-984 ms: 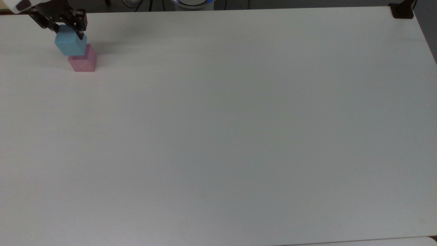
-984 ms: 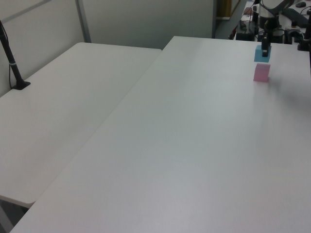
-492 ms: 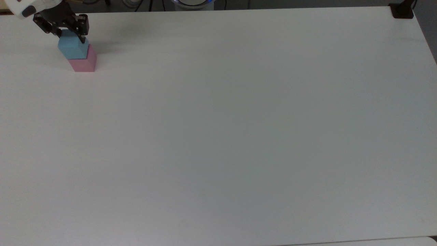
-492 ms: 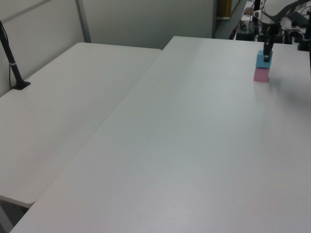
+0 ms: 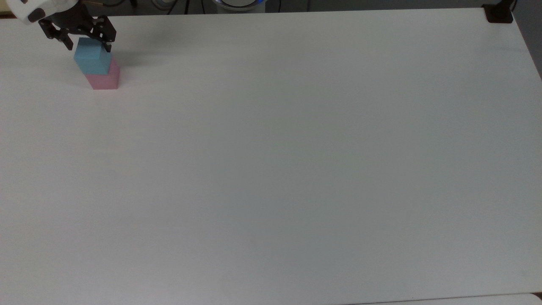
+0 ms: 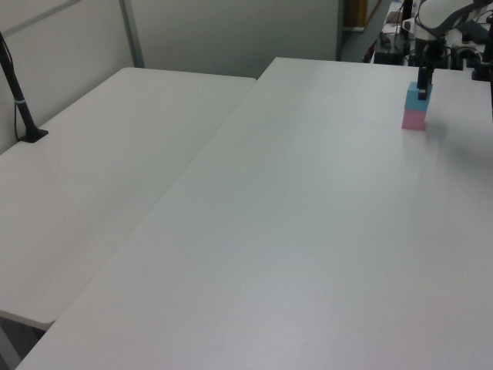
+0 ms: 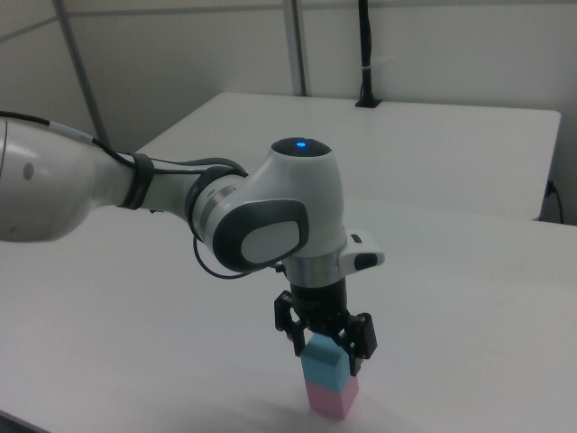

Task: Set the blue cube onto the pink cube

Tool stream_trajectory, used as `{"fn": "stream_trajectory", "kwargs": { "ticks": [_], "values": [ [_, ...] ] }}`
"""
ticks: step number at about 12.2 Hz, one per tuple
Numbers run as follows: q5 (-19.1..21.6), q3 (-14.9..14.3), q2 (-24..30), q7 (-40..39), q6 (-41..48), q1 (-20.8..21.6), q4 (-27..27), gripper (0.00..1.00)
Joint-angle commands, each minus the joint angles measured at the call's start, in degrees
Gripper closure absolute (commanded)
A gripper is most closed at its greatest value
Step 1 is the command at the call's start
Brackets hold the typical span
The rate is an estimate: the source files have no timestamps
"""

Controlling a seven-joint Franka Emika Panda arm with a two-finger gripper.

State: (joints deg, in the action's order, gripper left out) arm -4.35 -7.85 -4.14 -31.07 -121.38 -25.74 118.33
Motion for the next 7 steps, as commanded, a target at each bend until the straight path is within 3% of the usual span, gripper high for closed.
{"fn": "stream_trajectory", "kwargs": {
  "ticks": [1,3,5,7],
  "values": [
    [0.22,-0.5,2.2,-0.31,0.34,-0.28,-0.02,0.0],
    [1.01,-0.59,3.69,-0.22,9.08,0.07,-5.09,0.0],
    [5.12,-0.59,4.66,1.0,21.47,1.12,-13.78,0.0],
    [5.67,-0.41,5.02,10.8,29.93,5.5,-21.53,0.0]
  ]
}}
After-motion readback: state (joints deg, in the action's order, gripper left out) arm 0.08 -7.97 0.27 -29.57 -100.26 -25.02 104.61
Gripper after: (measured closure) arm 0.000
